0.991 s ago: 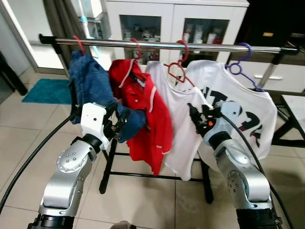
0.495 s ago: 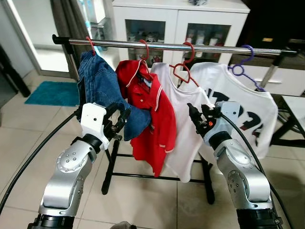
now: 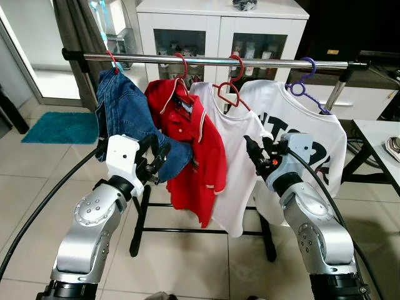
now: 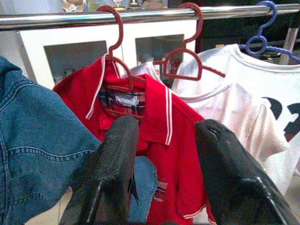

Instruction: Hang hanger

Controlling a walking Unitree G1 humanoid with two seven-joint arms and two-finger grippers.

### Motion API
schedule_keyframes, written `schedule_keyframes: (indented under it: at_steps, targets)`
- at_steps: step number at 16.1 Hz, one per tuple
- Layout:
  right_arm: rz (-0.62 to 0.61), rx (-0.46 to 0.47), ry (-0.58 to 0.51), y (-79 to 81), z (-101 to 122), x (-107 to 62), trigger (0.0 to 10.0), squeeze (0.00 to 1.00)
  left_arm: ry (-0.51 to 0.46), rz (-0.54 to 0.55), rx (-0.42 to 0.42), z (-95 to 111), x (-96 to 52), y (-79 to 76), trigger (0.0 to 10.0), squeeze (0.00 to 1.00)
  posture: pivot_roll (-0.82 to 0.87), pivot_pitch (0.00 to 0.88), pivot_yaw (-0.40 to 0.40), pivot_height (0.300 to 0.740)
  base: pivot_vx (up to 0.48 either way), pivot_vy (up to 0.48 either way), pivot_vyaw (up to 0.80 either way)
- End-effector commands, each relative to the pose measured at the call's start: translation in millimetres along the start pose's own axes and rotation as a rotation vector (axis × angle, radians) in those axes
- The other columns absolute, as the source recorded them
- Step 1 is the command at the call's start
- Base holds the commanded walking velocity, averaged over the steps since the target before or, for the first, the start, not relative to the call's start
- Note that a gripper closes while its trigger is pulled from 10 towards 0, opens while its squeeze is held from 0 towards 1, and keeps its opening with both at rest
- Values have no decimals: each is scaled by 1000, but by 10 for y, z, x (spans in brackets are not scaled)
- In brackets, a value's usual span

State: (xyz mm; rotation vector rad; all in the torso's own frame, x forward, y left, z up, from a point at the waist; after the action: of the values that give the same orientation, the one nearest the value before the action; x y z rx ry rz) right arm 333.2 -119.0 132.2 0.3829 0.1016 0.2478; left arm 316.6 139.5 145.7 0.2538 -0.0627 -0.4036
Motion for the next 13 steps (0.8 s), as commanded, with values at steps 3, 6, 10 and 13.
schedule_keyframes:
  at_steps: [3, 6, 10, 13]
  targets:
    - [18, -4, 5, 48, 8, 24, 10000, 0, 1, -8, 8, 6, -2, -3, 10000, 357, 22, 0, 23, 740, 0, 282, 0]
    - [22, -6, 9, 57, -6, 20, 10000, 0, 2, -12, 9, 5, -6, -11, 10000, 357, 22, 0, 23, 740, 0, 281, 0]
    - [29, -11, 15, 70, -21, 18, 10000, 0, 3, -15, 7, 1, -11, -16, 10000, 357, 23, 0, 22, 740, 0, 283, 0]
    - [23, -56, 24, 67, -30, 33, 10000, 0, -15, -11, -12, 39, -9, -24, 10000, 333, 25, 0, 23, 740, 0, 0, 0]
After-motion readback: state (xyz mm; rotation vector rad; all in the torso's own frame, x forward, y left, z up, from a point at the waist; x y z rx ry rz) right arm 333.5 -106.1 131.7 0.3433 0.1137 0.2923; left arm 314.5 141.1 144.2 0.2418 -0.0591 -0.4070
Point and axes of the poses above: a point about 5 cm out from each wrist's last joint towards the gripper, its own x axis pointing out of the wrist towards the gripper, its own z axis along the axis of the wrist's last joint, y = z × x, the point moved 5 cm from there along x, pointing out of the wrist towards the gripper, and after that the axes turned 11 degrees about x, right-handed, at the moved point
